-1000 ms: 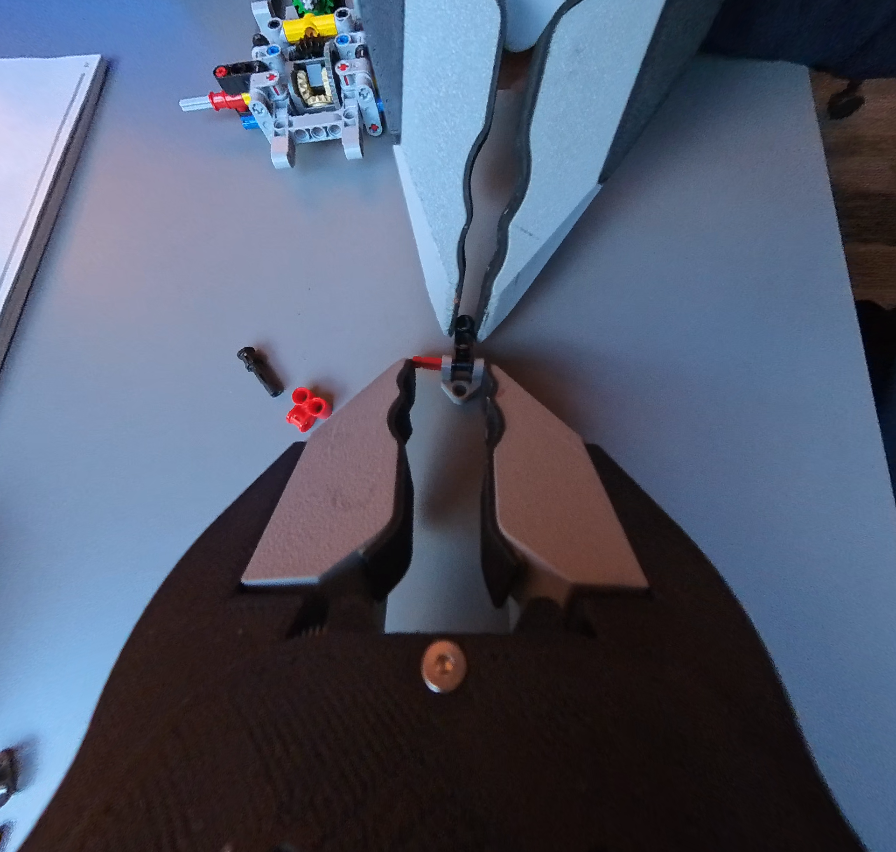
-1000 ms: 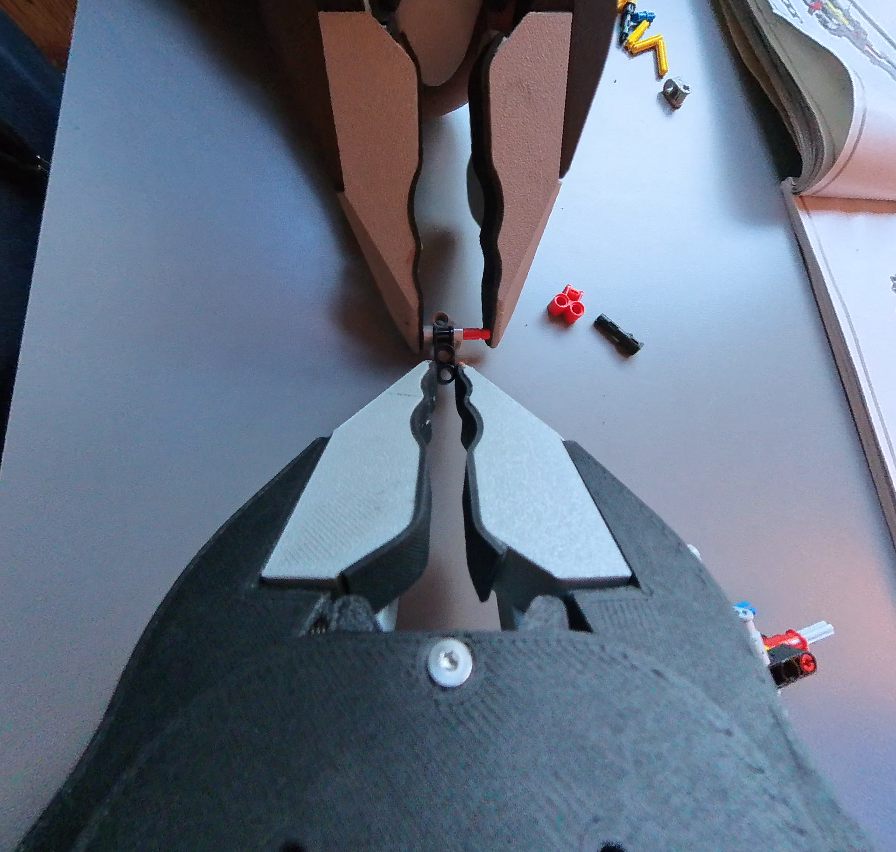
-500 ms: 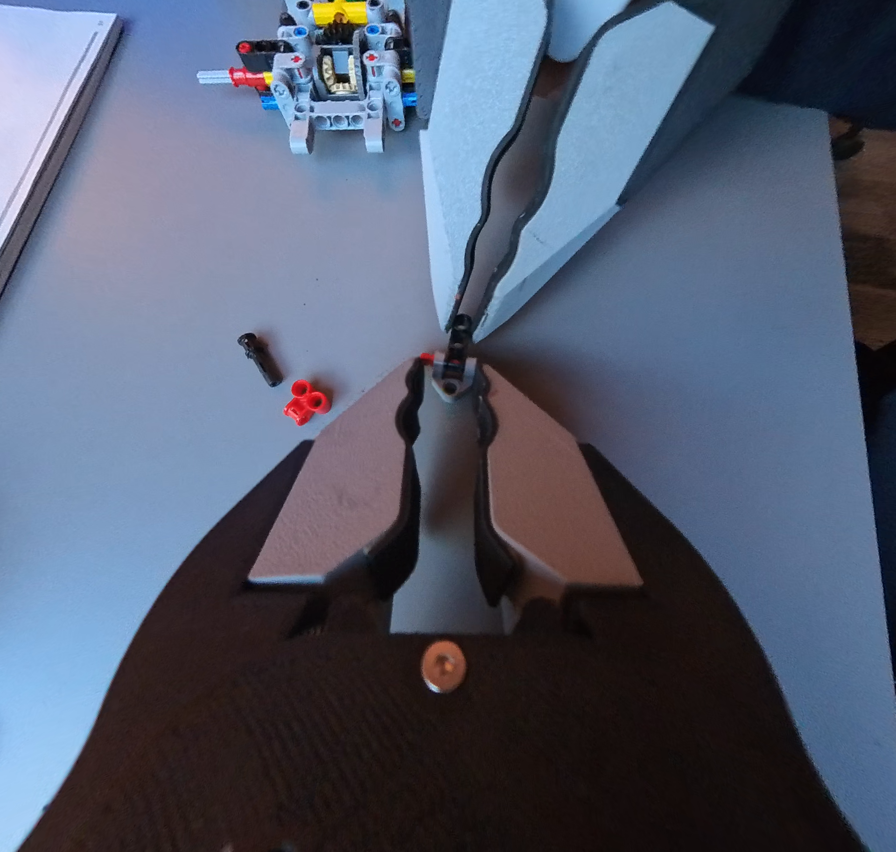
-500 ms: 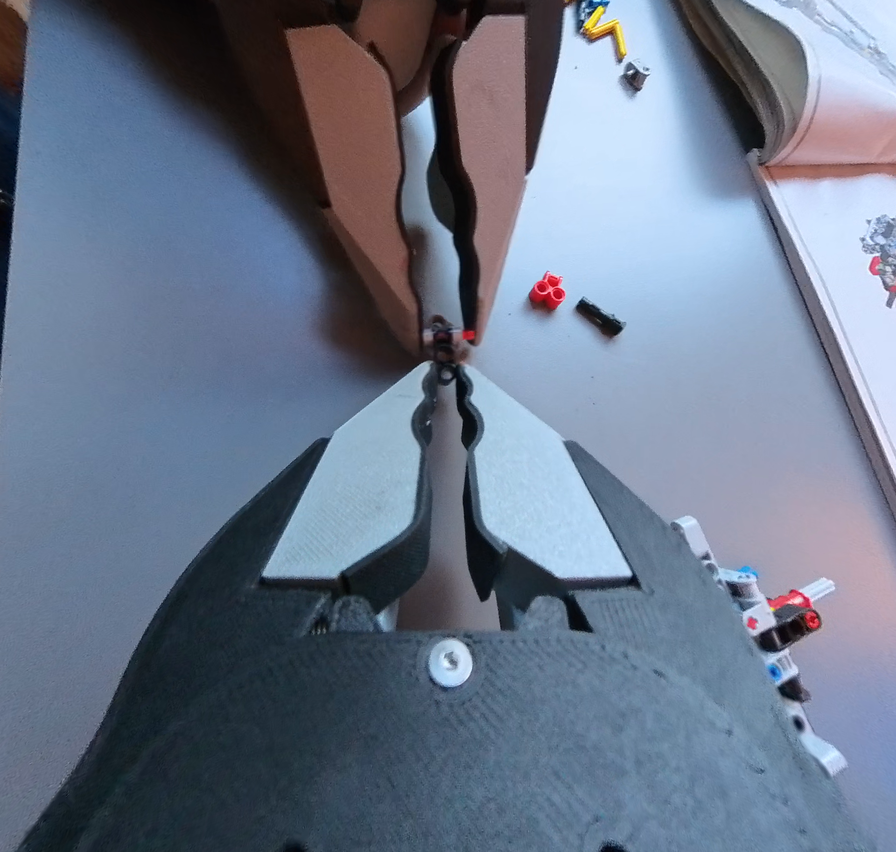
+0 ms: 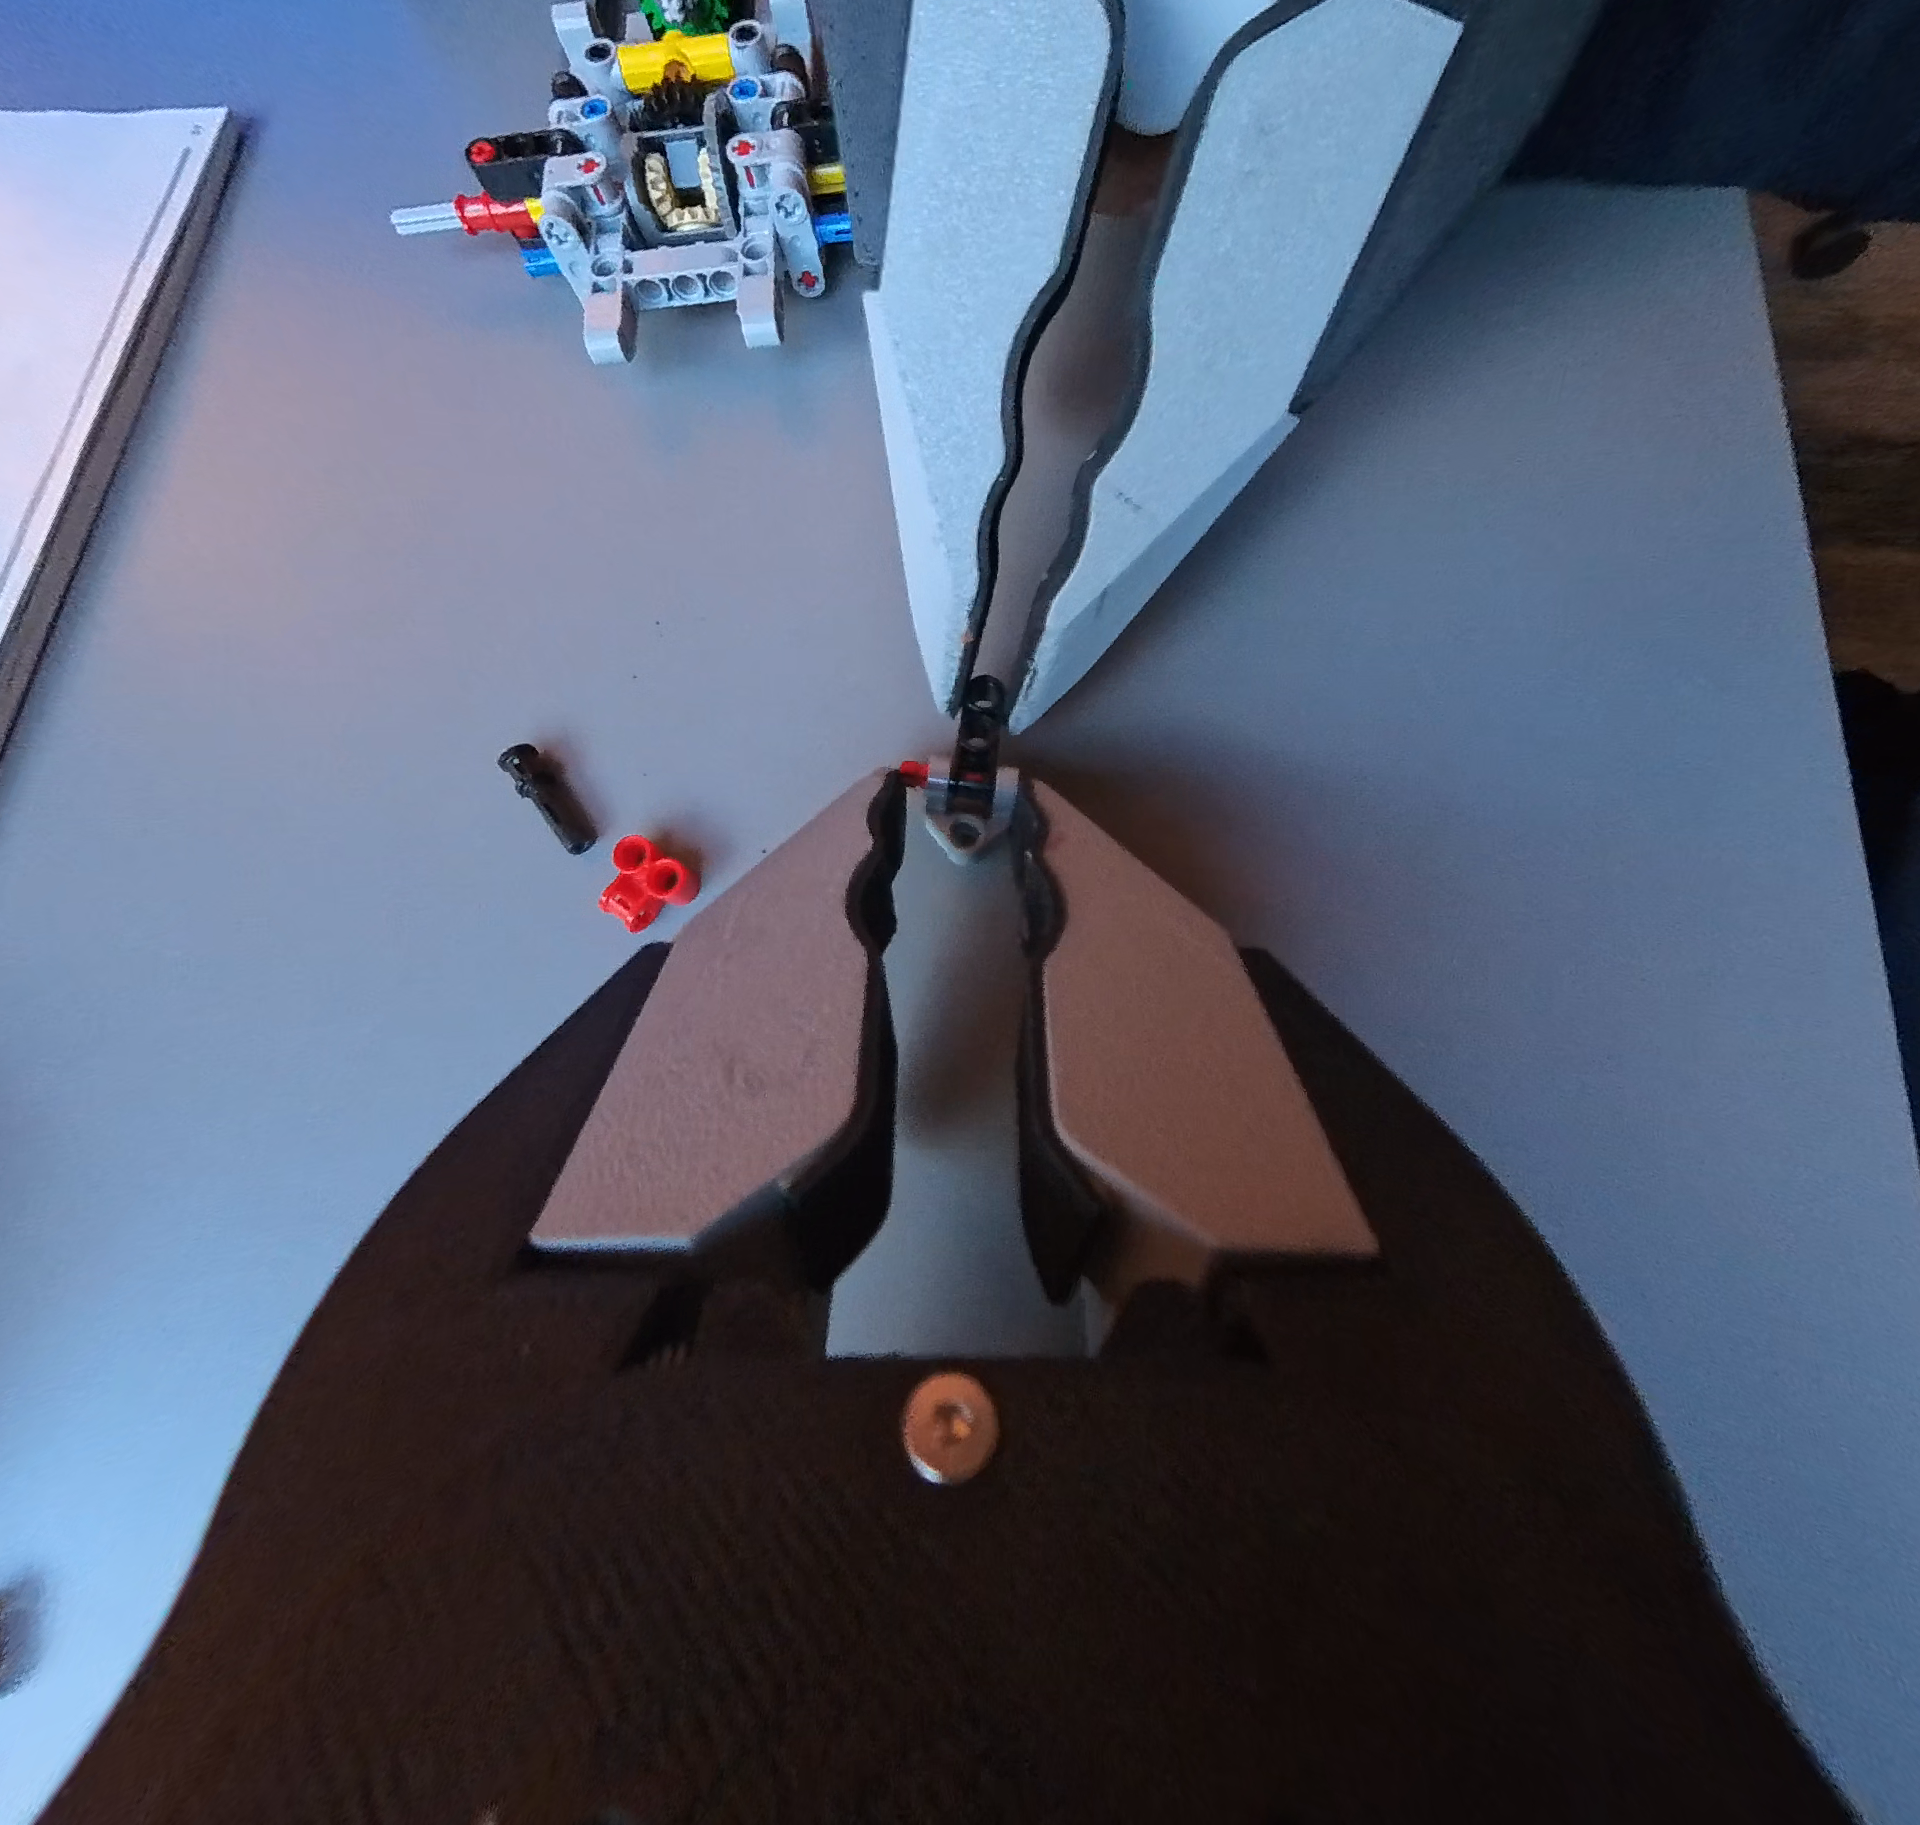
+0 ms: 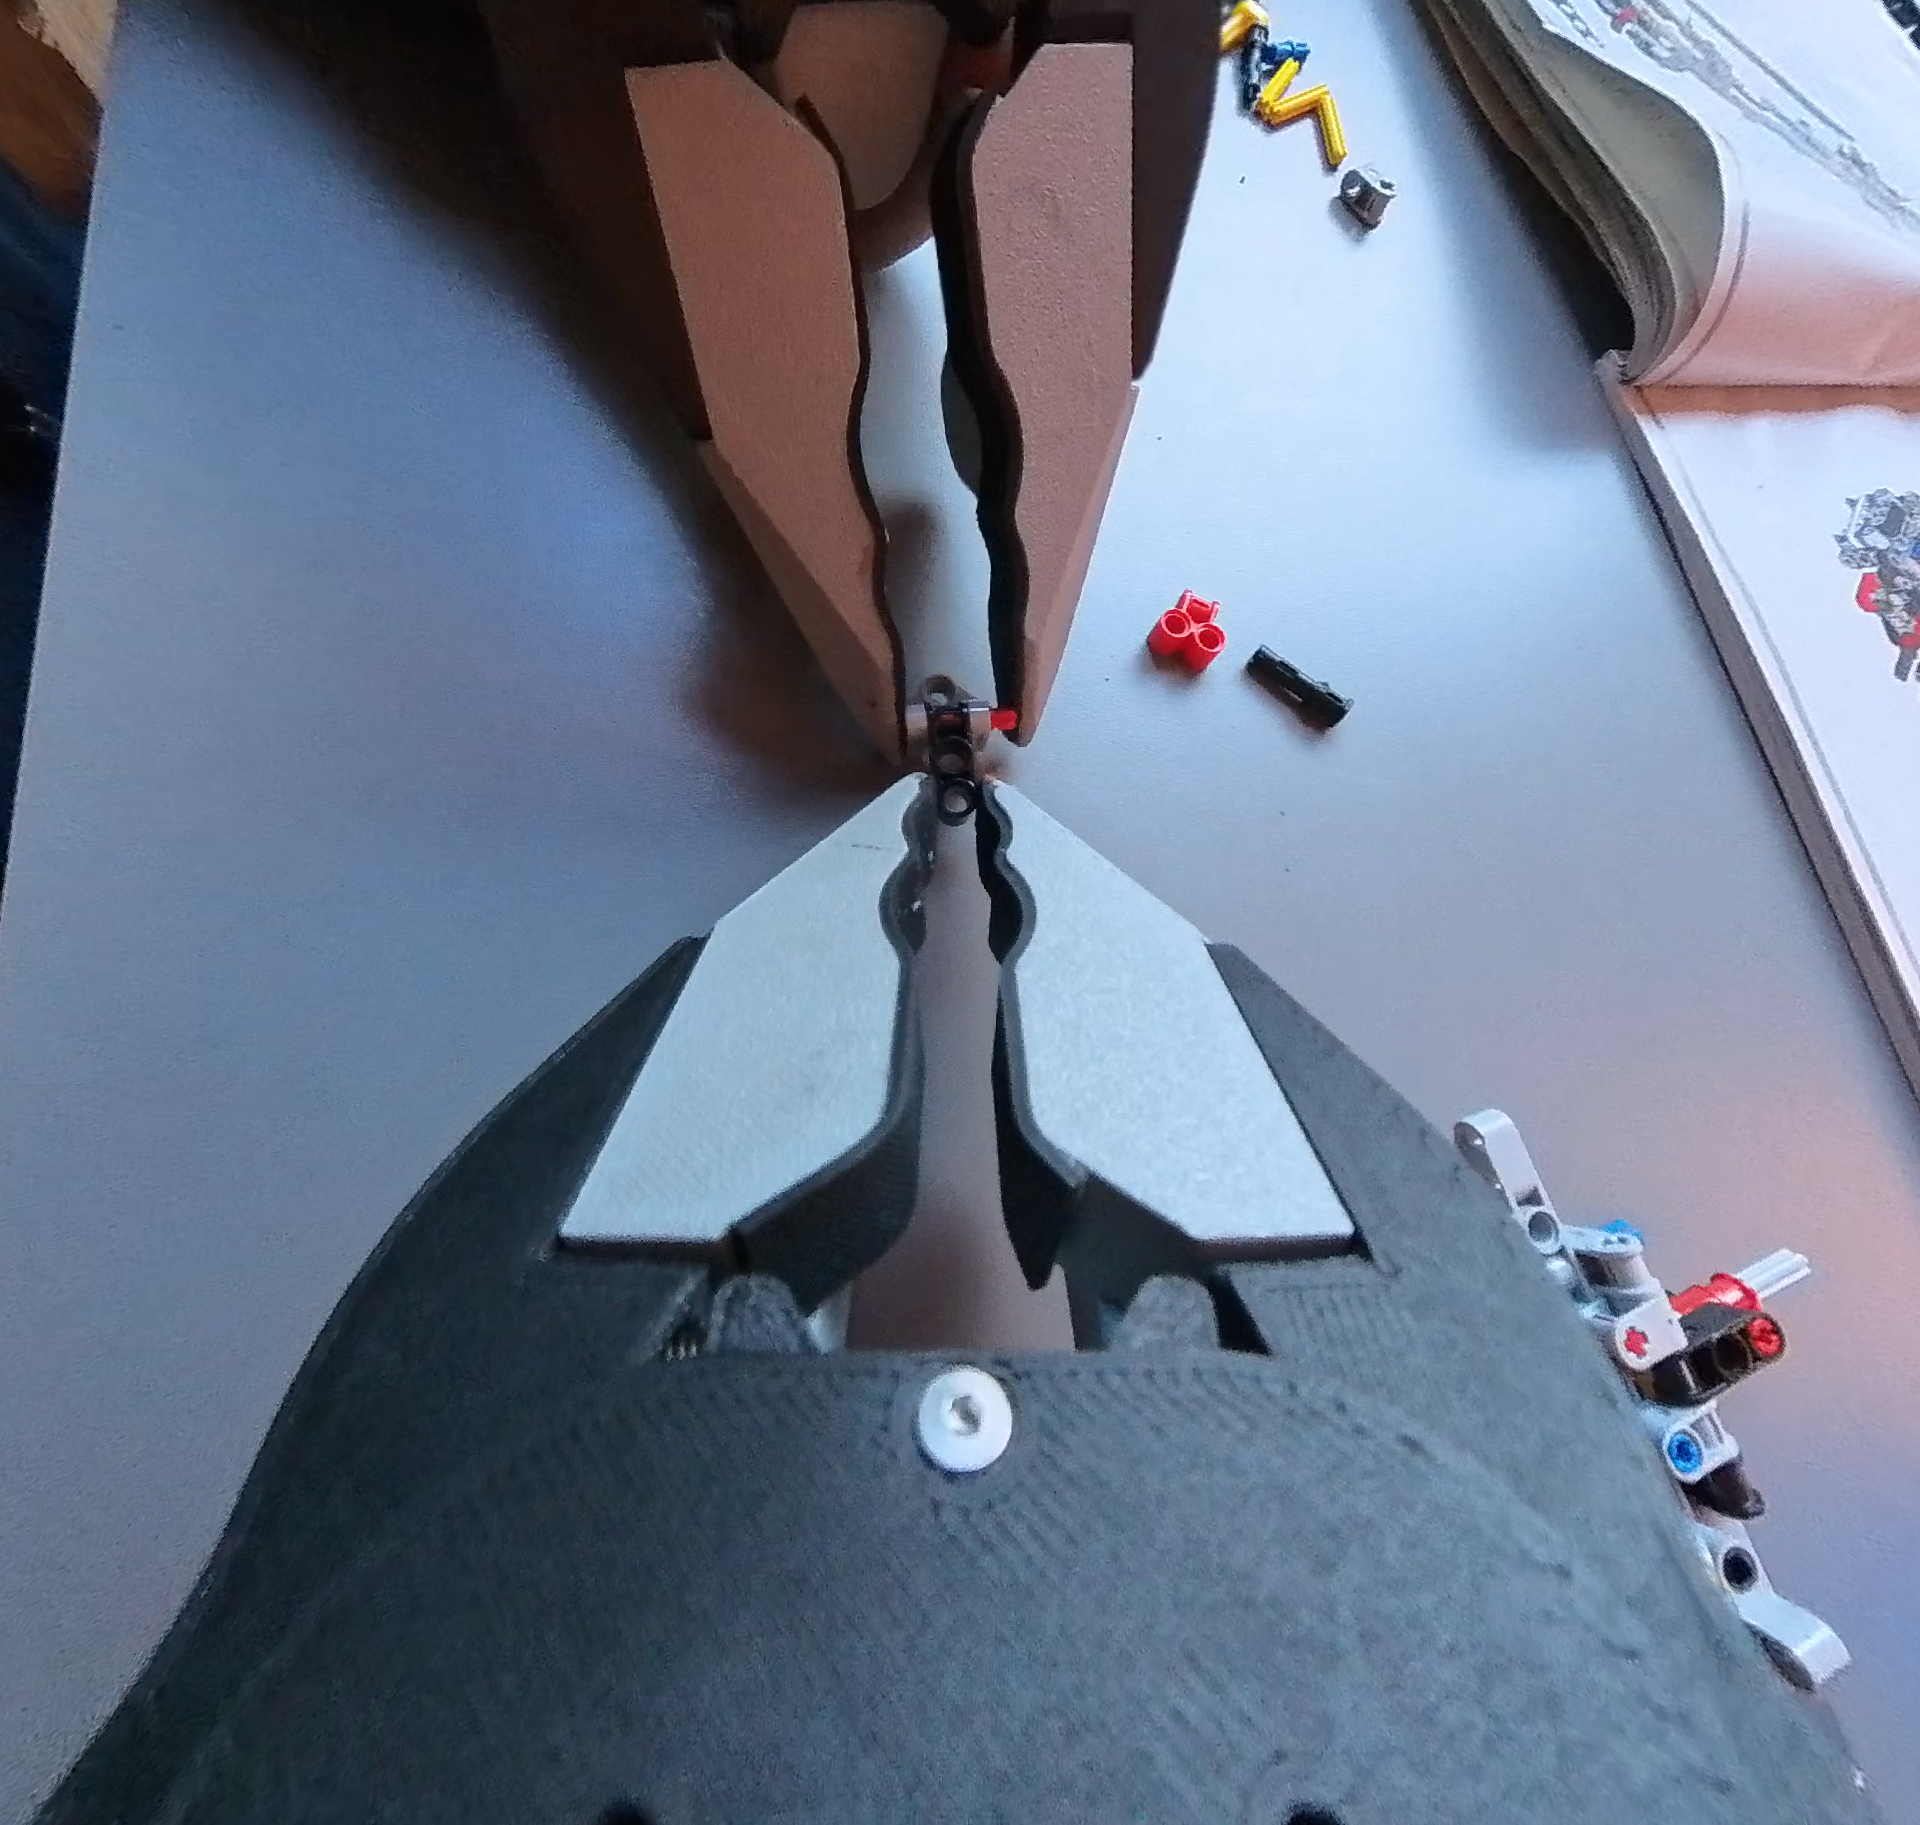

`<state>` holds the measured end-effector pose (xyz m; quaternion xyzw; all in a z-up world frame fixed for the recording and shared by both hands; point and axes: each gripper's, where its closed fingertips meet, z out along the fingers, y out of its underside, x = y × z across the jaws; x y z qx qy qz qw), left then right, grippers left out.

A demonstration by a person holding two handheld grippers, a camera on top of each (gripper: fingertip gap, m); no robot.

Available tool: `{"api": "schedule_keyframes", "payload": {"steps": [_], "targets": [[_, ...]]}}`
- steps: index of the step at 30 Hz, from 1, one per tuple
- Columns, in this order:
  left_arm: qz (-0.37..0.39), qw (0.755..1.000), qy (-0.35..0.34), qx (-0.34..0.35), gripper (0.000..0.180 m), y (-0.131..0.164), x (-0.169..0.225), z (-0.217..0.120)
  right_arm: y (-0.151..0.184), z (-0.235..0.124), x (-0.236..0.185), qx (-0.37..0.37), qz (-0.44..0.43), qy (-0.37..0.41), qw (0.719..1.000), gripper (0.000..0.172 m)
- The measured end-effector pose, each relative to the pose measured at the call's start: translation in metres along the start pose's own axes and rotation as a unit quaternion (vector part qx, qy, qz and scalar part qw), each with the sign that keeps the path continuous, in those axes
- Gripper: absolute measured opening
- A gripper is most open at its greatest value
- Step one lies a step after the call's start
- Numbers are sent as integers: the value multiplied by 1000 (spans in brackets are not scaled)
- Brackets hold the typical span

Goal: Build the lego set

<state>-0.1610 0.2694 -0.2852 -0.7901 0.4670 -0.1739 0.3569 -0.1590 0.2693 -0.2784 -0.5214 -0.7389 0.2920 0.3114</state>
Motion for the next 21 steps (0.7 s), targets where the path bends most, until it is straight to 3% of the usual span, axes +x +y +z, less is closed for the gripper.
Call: {"api": "schedule_keyframes", "payload": {"steps": [12, 21], "targets": [[25, 1000, -4, 3, 28, 5, 0, -7, 2, 2, 2, -3, 0, 4, 1000, 3], [8, 1000, 9, -1, 14, 6, -1, -7, -1, 2, 2, 4, -7, 6, 1000, 4]]}}
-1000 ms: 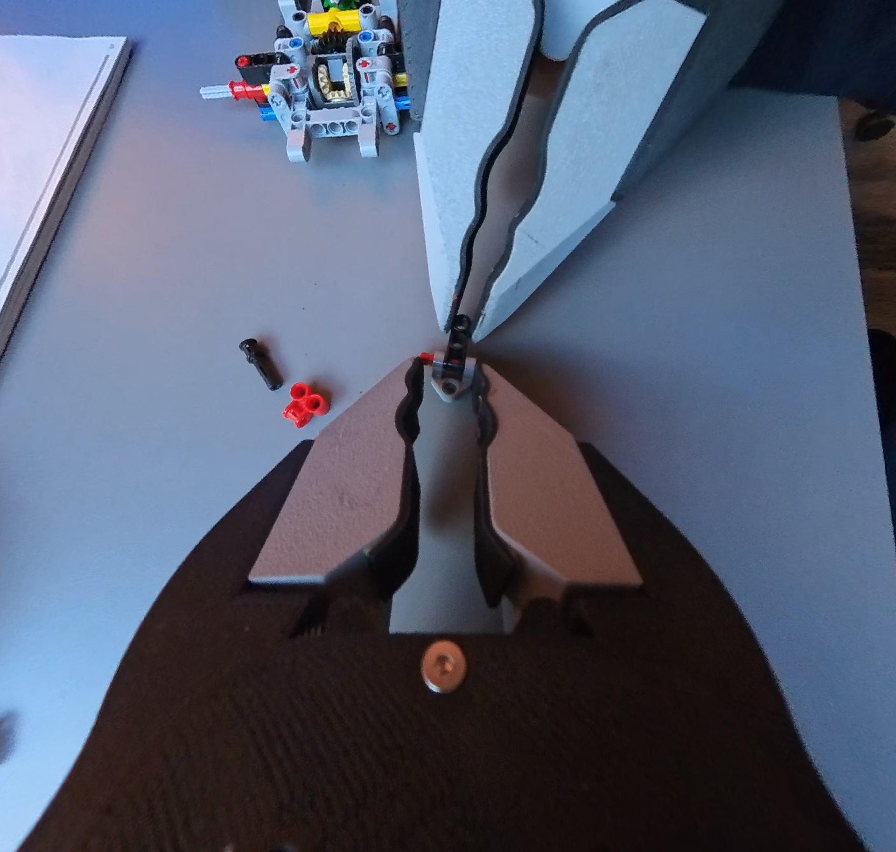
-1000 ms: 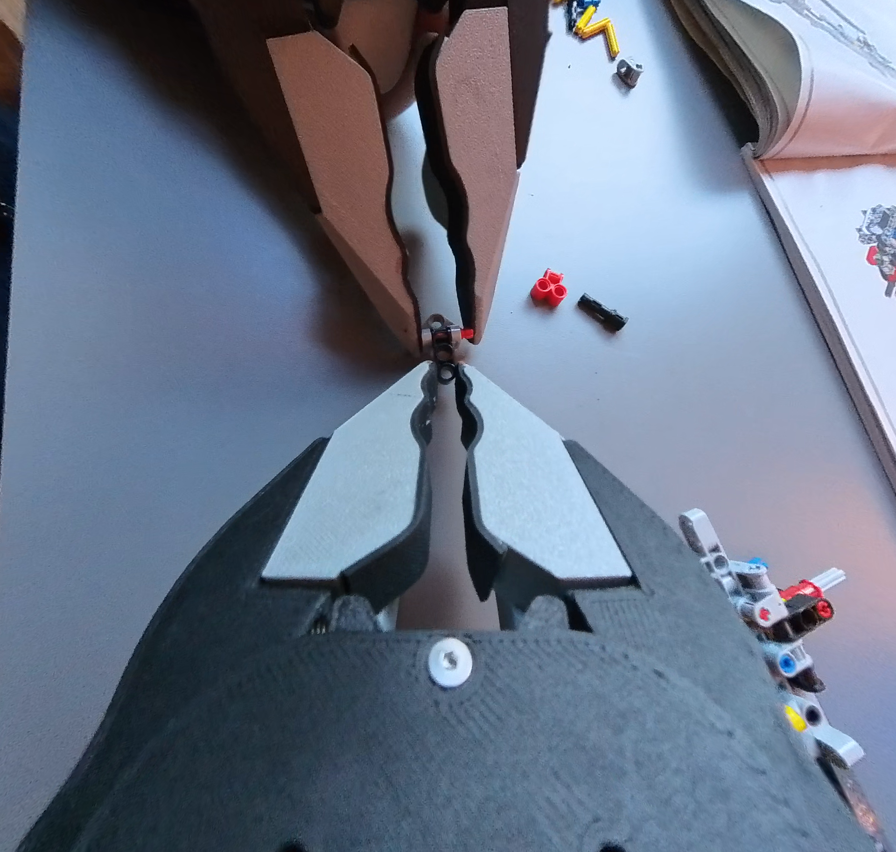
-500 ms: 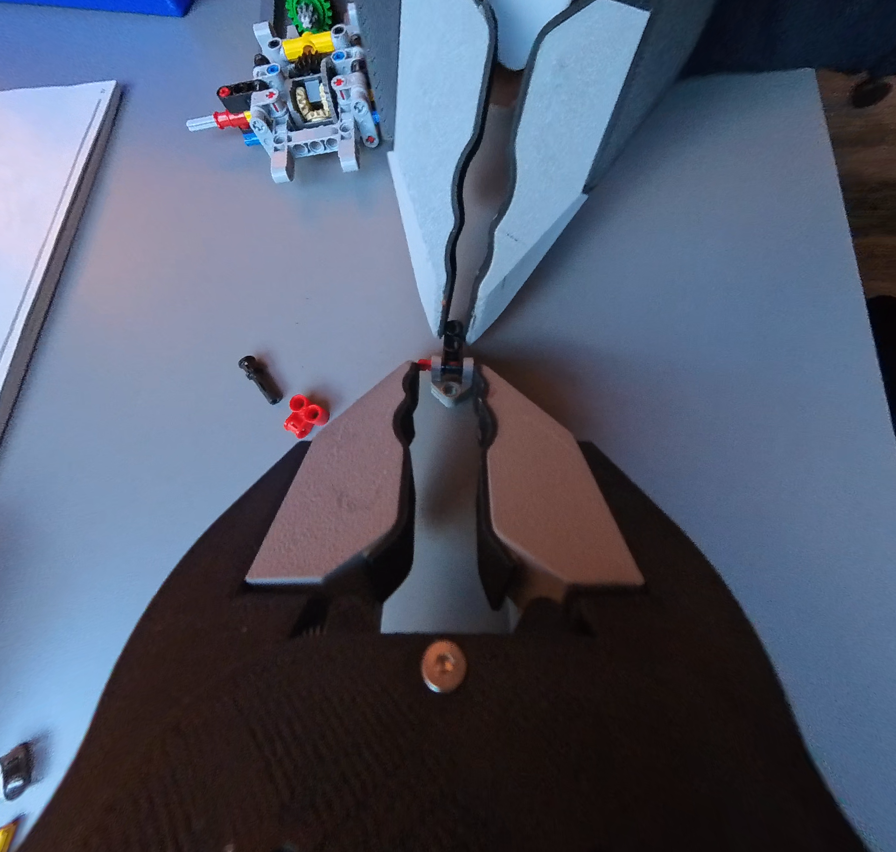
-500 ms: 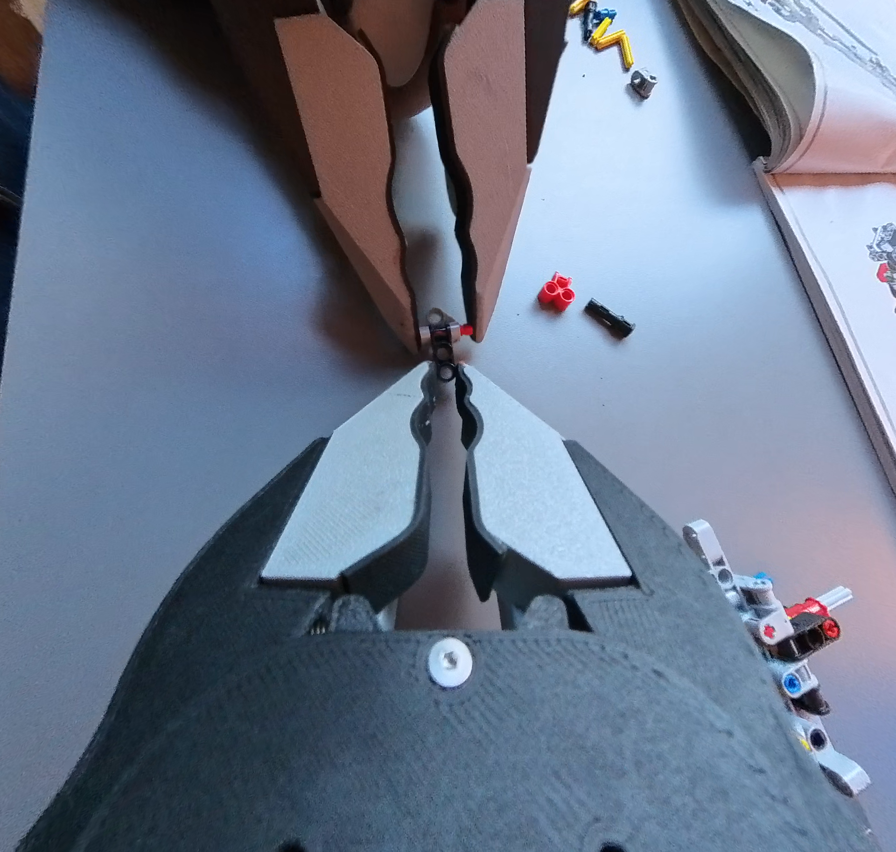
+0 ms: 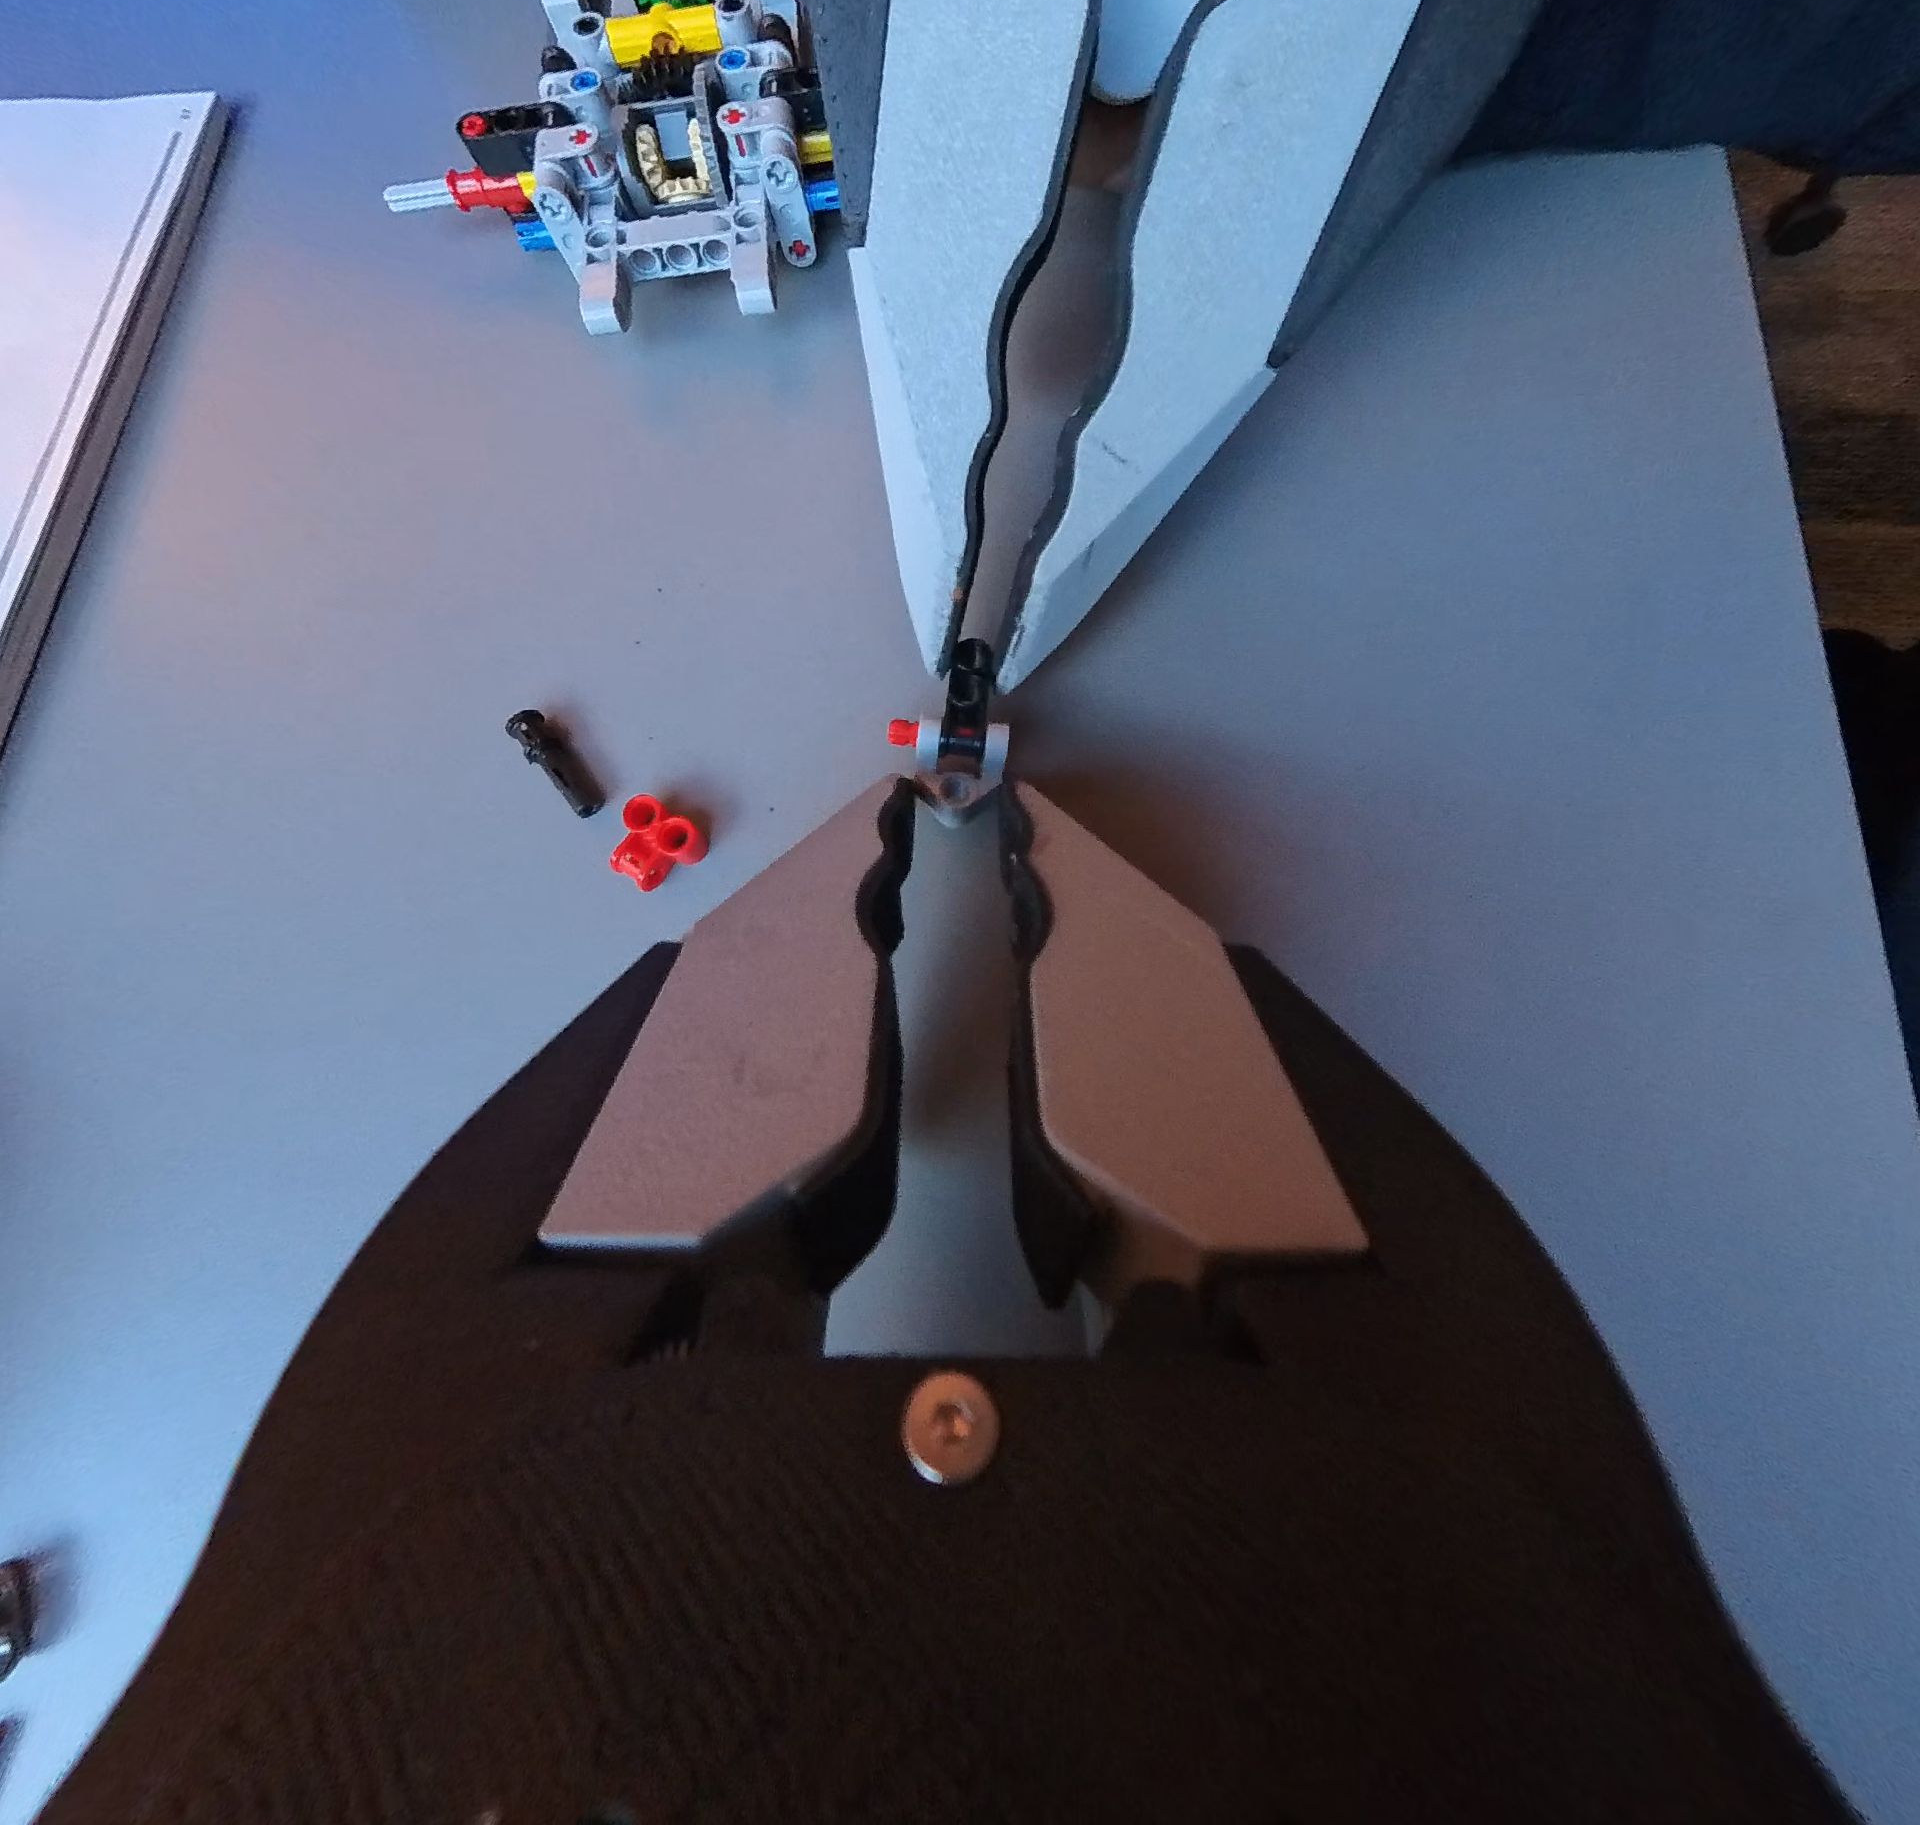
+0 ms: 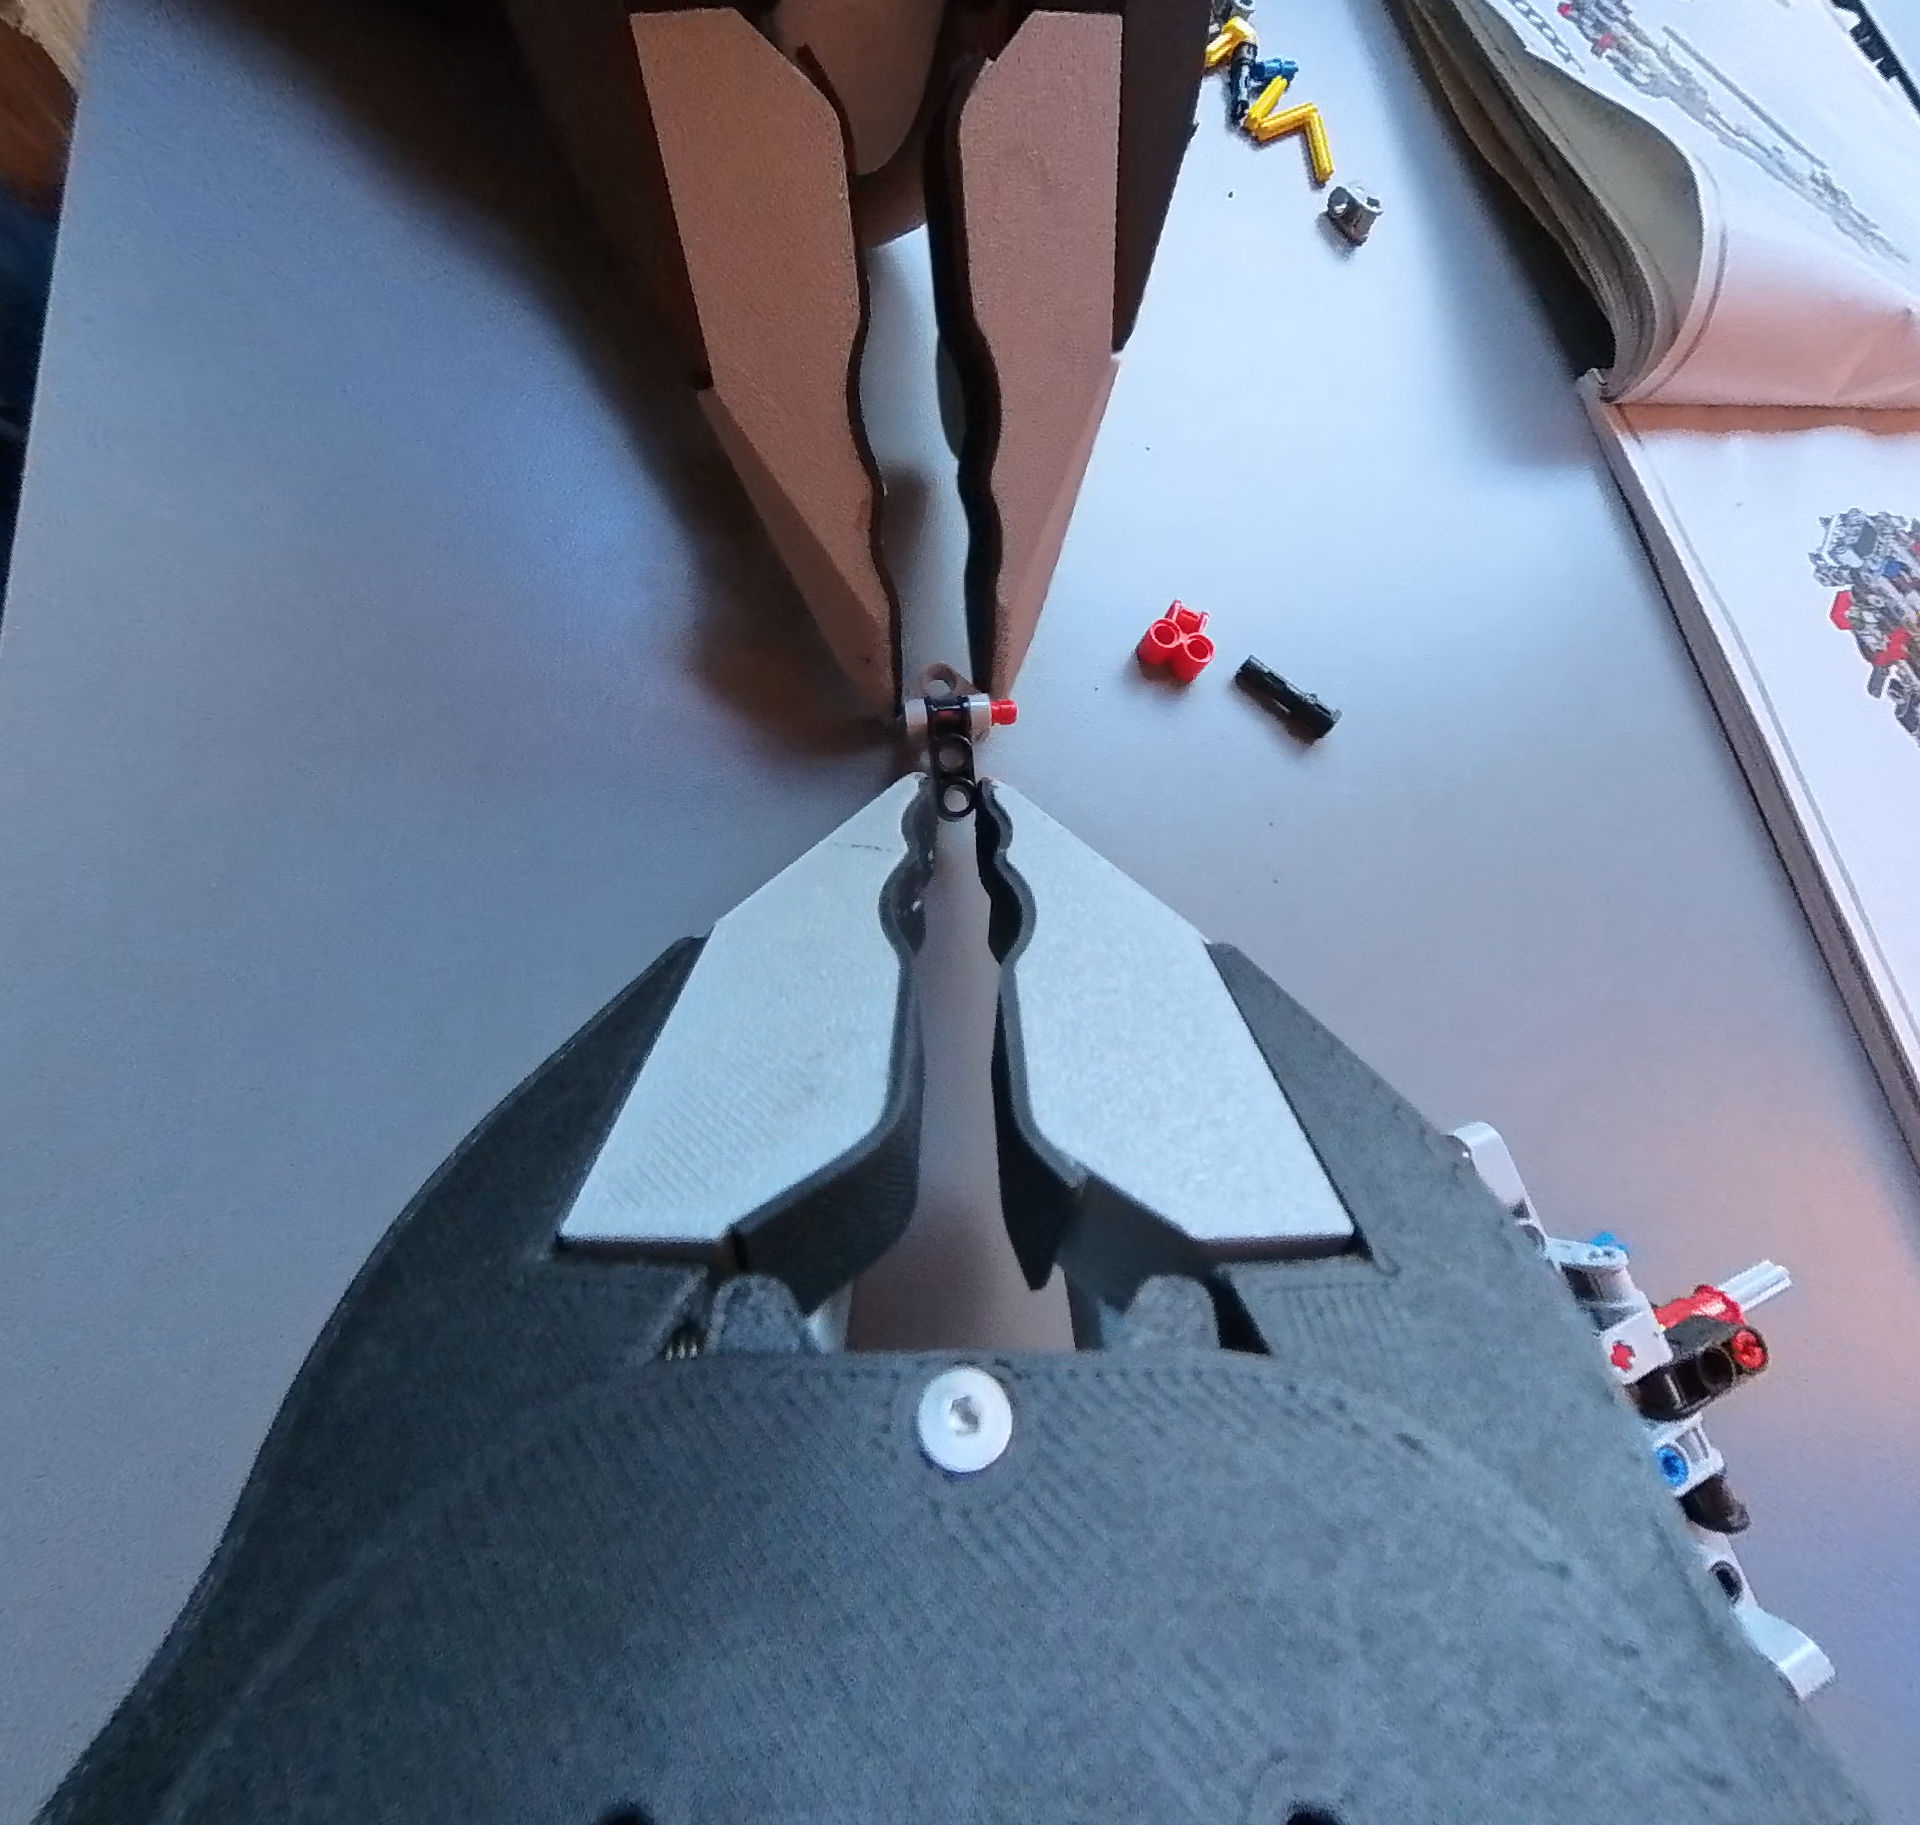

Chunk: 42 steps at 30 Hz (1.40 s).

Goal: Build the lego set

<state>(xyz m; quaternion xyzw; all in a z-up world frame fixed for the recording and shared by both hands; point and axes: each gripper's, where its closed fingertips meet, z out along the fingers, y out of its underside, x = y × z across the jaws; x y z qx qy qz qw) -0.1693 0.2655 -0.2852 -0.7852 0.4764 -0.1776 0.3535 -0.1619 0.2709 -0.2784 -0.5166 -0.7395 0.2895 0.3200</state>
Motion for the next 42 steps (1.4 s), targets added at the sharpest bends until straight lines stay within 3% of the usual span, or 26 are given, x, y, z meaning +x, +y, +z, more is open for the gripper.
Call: {"api": "schedule_keyframes", "payload": {"steps": [21, 30, 42], "targets": [[-14, 1000, -3, -1, 13, 0, -3, 0, -3, -1, 3, 9, -6, 13, 1000, 4], [0, 1000, -26, -4, 1, 2, -9, 0, -18, -6, 1, 46, -7, 15, 999, 4], [0, 999, -35, -6, 0, 2, -12, 0, -21, -3, -4, 50, -20, 13, 998, 4]]}}
